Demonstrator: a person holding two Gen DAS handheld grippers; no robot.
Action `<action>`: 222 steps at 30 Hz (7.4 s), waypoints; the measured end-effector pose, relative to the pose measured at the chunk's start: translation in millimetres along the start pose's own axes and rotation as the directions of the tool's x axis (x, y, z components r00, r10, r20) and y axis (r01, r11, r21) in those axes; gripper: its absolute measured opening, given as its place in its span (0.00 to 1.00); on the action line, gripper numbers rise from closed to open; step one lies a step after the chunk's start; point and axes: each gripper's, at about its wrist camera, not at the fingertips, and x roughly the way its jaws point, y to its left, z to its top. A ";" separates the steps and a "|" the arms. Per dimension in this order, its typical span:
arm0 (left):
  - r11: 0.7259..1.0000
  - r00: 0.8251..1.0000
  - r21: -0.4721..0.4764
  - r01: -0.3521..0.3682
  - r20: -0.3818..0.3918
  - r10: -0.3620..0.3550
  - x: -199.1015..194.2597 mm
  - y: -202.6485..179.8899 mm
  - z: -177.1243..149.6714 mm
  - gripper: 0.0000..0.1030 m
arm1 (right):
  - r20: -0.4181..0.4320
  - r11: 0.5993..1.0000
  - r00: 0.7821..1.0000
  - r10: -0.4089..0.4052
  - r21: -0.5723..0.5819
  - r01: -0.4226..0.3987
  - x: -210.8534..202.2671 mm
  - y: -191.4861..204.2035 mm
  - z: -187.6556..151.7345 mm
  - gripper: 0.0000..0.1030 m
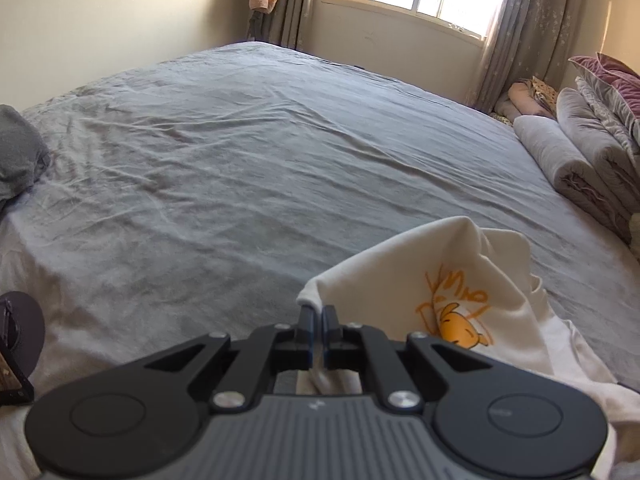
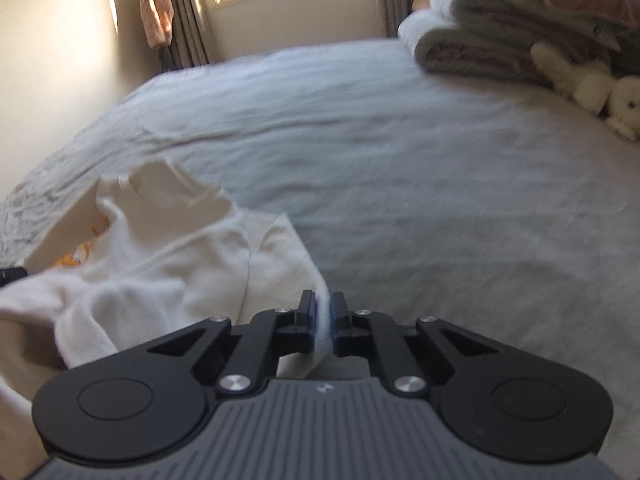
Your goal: Fold clothes
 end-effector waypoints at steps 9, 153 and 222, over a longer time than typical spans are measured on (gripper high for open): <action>0.969 0.965 -0.075 0.236 -0.096 -0.242 -7.2 1.1 0.7 0.04 | 0.207 0.968 0.947 -0.247 0.002 0.252 -55.1 -51.4 20.3 0.07; 0.940 0.959 0.203 0.275 -0.122 -0.254 132.4 -142.5 43.3 0.59 | 0.003 0.983 0.997 -0.082 -0.164 0.082 95.1 -58.5 63.4 0.42; 0.755 0.729 -0.299 0.583 -0.216 -0.649 -50.1 38.5 -68.6 0.05 | 0.038 0.825 0.942 0.335 0.471 -0.312 -137.6 -143.1 -71.6 0.09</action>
